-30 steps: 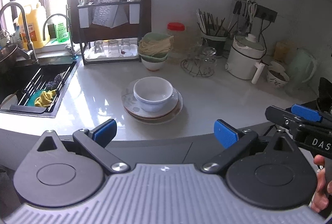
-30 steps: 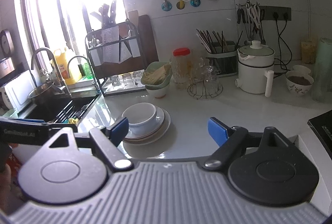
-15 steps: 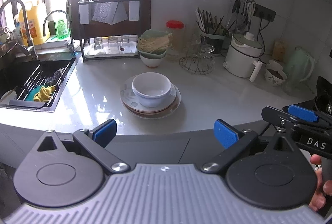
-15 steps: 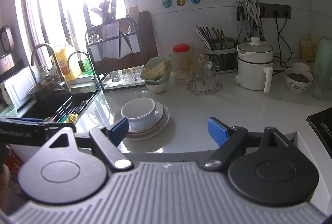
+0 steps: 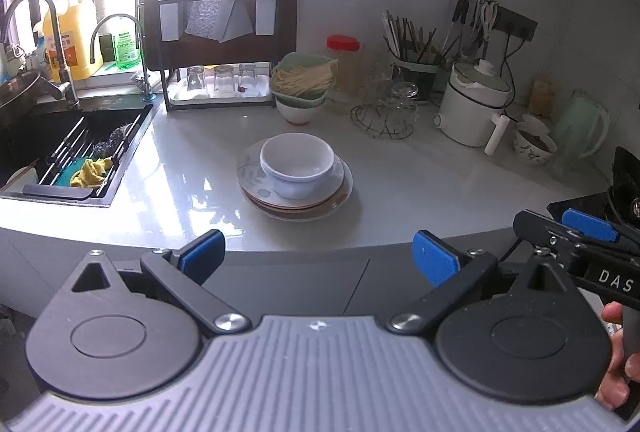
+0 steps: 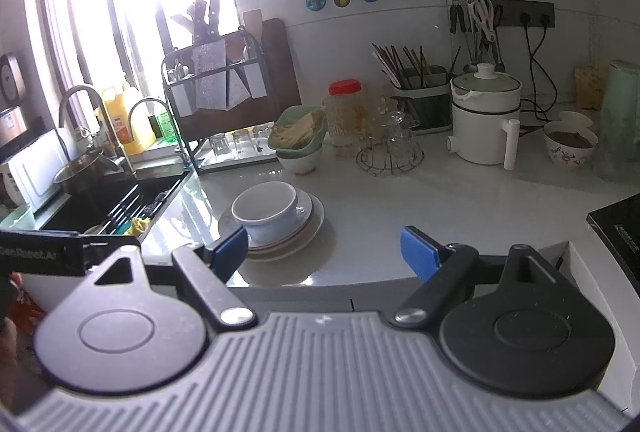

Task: Organize plates and bowls

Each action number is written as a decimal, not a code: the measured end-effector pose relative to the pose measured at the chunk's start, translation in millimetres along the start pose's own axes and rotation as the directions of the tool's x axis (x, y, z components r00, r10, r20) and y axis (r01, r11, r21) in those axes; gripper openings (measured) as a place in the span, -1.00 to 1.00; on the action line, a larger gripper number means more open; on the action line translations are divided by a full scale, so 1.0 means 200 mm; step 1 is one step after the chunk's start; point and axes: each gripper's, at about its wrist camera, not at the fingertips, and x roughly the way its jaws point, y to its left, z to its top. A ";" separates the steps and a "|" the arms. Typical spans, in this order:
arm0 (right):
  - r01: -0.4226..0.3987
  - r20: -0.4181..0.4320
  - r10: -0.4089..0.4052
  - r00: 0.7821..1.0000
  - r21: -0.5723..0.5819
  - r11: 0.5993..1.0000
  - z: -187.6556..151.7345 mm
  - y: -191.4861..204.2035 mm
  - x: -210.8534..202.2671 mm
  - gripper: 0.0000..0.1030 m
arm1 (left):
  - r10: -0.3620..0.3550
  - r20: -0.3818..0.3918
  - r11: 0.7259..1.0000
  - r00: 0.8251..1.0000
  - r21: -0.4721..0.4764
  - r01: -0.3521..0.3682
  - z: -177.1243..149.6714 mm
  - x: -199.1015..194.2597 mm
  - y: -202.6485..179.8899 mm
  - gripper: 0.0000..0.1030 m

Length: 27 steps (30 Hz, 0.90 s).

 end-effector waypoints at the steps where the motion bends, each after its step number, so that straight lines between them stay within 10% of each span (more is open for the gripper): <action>1: 0.000 -0.001 0.000 1.000 0.000 1.000 0.00 0.00 0.00 0.65 | 0.000 -0.001 1.000 1.000 0.000 0.000 0.00 -0.01 0.00 0.97; 27: -0.016 0.004 0.016 1.000 -0.012 1.000 -0.02 0.04 -0.02 0.65 | 0.016 -0.006 1.000 1.000 -0.006 -0.016 -0.02 -0.04 0.02 0.97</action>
